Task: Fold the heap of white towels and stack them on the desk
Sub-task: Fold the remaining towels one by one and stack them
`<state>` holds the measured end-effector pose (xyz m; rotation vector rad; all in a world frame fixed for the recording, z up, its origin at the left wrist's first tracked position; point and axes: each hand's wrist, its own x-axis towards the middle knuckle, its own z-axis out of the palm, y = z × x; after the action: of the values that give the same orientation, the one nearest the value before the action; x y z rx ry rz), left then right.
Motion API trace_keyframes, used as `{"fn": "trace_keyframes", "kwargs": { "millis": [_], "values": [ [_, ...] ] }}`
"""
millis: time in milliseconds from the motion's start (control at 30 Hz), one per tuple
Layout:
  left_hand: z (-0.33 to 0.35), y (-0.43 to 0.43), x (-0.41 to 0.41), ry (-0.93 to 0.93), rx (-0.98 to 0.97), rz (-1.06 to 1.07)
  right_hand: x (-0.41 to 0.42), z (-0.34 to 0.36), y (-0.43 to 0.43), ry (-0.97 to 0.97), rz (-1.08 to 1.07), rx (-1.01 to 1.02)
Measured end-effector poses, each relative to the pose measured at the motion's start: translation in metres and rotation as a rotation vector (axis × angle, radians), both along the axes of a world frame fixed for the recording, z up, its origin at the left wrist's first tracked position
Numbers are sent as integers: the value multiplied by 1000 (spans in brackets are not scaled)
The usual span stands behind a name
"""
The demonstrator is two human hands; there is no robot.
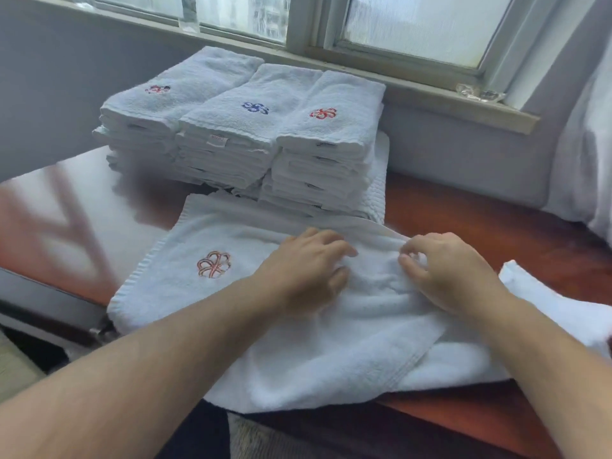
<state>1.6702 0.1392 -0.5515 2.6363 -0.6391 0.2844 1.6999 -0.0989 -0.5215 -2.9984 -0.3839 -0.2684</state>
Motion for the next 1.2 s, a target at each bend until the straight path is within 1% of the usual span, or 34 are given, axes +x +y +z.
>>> {"fn": "trace_keyframes", "kwargs": {
  "millis": [67, 133, 267, 400, 467, 500, 567, 600, 633, 667, 700, 767, 800, 833, 867, 933, 967, 1000, 1033, 1067, 1100, 1167, 1200],
  "values": [
    [3, -30, 4, 50, -28, -164, -11, 10, -31, 97, -136, -52],
    [1, -64, 8, 95, -7, -222, -23, 18, -59, 164, -202, -77],
    [-17, -118, 11, 214, 200, -48, -46, 25, -100, 211, -327, -210],
    [-27, -133, 10, 227, 242, 18, -64, 35, -124, 332, -420, -317],
    [-25, -132, 10, 194, 192, -4, -67, 39, -127, 414, -375, -298],
    [-23, -130, 8, 139, 138, -43, -68, 40, -128, 438, -321, -276],
    [-22, -126, 4, -18, -13, -191, -66, 42, -126, 456, -215, -272],
    [-21, -124, 2, -50, -82, -272, -63, 42, -124, 447, -171, -300],
    [-19, -122, -1, -25, -116, -328, -61, 42, -122, 411, -119, -329],
    [-18, -121, -3, 25, -110, -353, -58, 42, -121, 355, -61, -339],
    [-18, -120, -3, 65, -89, -352, -57, 43, -119, 300, -10, -306],
    [-18, -121, -2, 92, -57, -321, -55, 47, -113, 265, 24, -135],
    [-17, -121, -1, 88, -49, -315, -55, 50, -109, 293, -8, -73],
    [-18, -121, 0, 78, -45, -316, -54, 53, -106, 349, -68, -50],
    [-18, -122, 0, 60, -49, -317, -54, 55, -102, 433, -152, -72],
    [-21, -122, 2, 19, -76, -308, -56, 59, -96, 682, -375, -161],
    [-22, -121, 3, 3, -78, -304, -57, 60, -94, 825, -485, -163],
    [-22, -120, 4, -4, -52, -312, -58, 59, -92, 941, -571, -129],
    [-22, -120, 4, 9, 5, -333, -58, 59, -92, 996, -620, -107],
    [-21, -119, 4, 42, 77, -359, -57, 58, -92, 978, -632, -130],
    [-21, -118, 4, 93, 143, -382, -54, 56, -94, 881, -620, -181],
    [-18, -117, 4, 219, 235, -418, -46, 50, -99, 567, -535, -288],
    [-16, -116, 2, 261, 268, -444, -43, 48, -101, 449, -487, -324]
  ]
}}
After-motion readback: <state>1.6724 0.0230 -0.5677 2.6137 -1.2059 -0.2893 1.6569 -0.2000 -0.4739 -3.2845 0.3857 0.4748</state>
